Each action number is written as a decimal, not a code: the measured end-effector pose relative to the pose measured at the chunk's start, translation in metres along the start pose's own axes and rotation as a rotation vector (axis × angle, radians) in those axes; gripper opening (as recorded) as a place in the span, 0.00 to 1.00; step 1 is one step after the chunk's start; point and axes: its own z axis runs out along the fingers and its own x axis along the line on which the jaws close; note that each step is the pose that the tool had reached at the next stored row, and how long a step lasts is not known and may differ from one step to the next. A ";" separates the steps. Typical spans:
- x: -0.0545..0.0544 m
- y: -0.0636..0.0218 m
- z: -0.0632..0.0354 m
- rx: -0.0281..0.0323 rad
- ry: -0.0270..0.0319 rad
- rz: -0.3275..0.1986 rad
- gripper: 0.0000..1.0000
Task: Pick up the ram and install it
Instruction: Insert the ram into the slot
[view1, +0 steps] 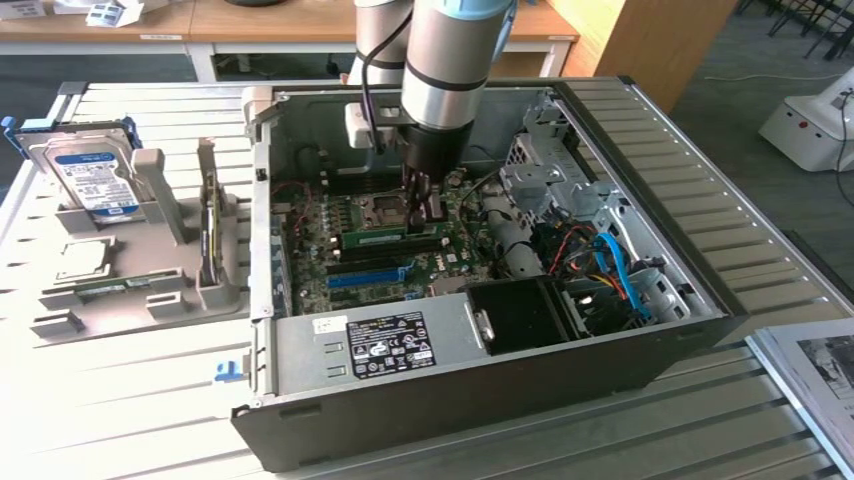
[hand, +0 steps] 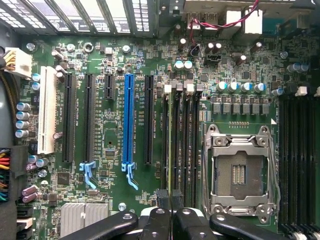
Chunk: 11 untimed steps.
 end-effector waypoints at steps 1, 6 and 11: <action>0.000 0.0000 0.0002 0.0001 0.0001 0.000 0.11; 0.000 0.0000 0.0005 0.0004 0.0001 0.000 0.11; 0.000 0.0009 0.0006 0.0006 -0.0001 0.000 0.11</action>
